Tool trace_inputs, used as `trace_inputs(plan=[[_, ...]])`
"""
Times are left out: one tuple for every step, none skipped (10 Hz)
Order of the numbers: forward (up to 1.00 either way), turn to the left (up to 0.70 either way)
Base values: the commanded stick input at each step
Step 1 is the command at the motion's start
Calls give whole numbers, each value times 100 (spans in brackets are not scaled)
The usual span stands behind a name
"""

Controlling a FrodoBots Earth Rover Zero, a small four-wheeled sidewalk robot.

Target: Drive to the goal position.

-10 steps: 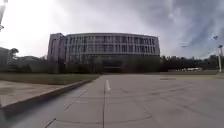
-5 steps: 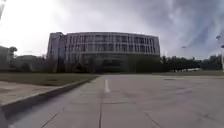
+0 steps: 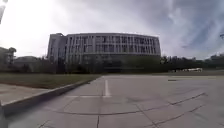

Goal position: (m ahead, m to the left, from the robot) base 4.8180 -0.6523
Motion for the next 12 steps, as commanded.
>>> trace_inputs(plan=[[100,0],[100,0],[100,0],[100,0],[100,0],[100,0],[100,0],[100,0],[100,0],[100,0],[100,0],[100,0]])
